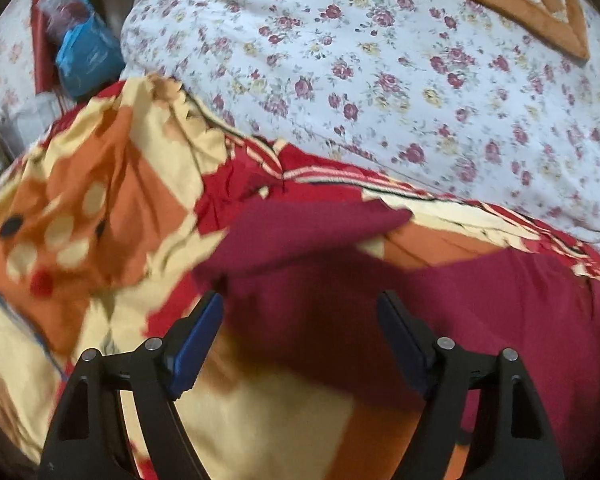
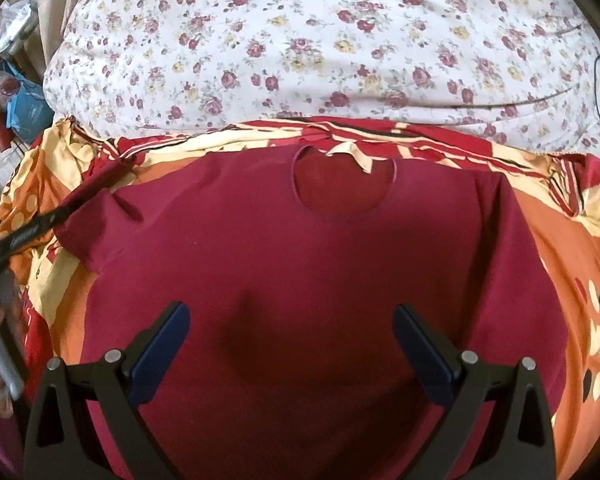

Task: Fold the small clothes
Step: 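Grasp the shirt sleeve with the left tool, lift and fold it across the body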

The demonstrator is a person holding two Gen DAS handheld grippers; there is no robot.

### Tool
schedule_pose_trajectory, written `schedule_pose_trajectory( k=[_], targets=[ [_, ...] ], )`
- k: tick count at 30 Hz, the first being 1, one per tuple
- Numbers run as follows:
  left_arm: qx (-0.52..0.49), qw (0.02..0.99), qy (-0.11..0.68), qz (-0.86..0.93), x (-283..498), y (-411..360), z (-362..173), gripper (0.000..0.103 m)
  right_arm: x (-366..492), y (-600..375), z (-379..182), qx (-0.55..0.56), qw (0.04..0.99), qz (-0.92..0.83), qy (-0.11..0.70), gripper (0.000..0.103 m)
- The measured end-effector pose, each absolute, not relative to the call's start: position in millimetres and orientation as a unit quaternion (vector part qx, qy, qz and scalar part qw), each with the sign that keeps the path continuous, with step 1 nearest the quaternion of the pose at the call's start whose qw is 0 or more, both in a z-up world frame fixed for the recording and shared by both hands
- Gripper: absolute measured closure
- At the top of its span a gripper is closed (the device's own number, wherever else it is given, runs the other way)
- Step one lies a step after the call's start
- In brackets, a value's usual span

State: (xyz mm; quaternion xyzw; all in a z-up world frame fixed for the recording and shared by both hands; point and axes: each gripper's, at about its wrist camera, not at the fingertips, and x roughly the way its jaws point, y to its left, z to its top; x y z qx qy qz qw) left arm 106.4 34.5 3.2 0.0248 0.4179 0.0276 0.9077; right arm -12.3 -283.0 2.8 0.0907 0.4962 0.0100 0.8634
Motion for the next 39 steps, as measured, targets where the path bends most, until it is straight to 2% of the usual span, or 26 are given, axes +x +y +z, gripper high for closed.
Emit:
schedule_pose_trajectory(
  k=[3,5,6,7,8,10,13,22,29,34,39],
  targets=[
    [0.074,0.899,0.430,0.034,132,25,-7,0.036,-10,-284,1,0.094,0.862,0.015,0.498,0.000],
    [0.097,0.893,0.439,0.033,149,19,-17,0.052,-7,-285,0,0.098,0.862,0.017,0.497,0.000],
    [0.100,0.891,0.441,0.031,154,18,-19,0.054,-7,-286,0,0.100,0.861,0.017,0.498,0.000],
    [0.102,0.890,0.443,0.024,161,17,-22,0.061,-6,-286,-1,0.101,0.861,0.017,0.498,0.000],
    [0.103,0.889,0.447,0.020,165,15,-25,0.073,-6,-287,-1,0.102,0.860,0.017,0.499,0.000],
    [0.105,0.883,0.456,0.014,175,14,-31,0.089,-5,-289,-3,0.107,0.859,0.019,0.501,0.000],
    [0.067,0.884,0.462,0.002,176,20,-23,0.103,-6,-294,-2,0.110,0.859,0.016,0.499,0.000],
    [-0.038,0.909,0.400,-0.109,137,17,79,0.103,-14,-317,26,0.120,0.876,-0.001,0.466,0.000],
    [-0.067,0.899,0.369,-0.225,93,-46,141,0.103,-31,-342,48,0.136,0.887,-0.022,0.441,0.000],
    [-0.066,0.878,0.372,-0.293,65,-120,134,0.103,-45,-369,65,0.141,0.895,-0.045,0.420,0.000],
    [-0.067,0.849,0.413,-0.324,56,-195,79,0.103,-59,-400,67,0.150,0.895,-0.074,0.413,0.000]
  ],
)
